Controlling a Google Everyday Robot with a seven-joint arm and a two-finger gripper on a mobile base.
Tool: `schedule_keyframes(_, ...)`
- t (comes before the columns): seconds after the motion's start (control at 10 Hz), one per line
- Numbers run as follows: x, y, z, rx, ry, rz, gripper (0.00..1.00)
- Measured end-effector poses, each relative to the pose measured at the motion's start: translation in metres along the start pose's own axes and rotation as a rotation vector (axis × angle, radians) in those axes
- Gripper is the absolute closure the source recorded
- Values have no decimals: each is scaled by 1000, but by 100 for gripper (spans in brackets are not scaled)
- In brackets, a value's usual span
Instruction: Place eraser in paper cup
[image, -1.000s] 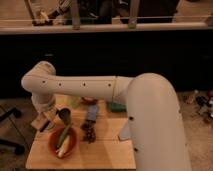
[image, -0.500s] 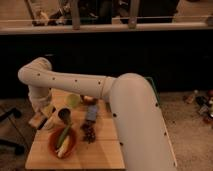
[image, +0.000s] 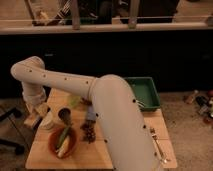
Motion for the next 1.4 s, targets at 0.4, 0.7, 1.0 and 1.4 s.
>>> schedule_keyframes(0.4, 4, -12, 4, -31, -29, -26, 97)
schedule_keyframes(0.7, 14, -6, 6, -37, -44, -15, 97)
schedule_keyframes(1.0, 18, -4, 9, -31, -56, -6, 97)
schedule_keyframes(1.4, 28, -1, 18, -15, -66, 16, 97)
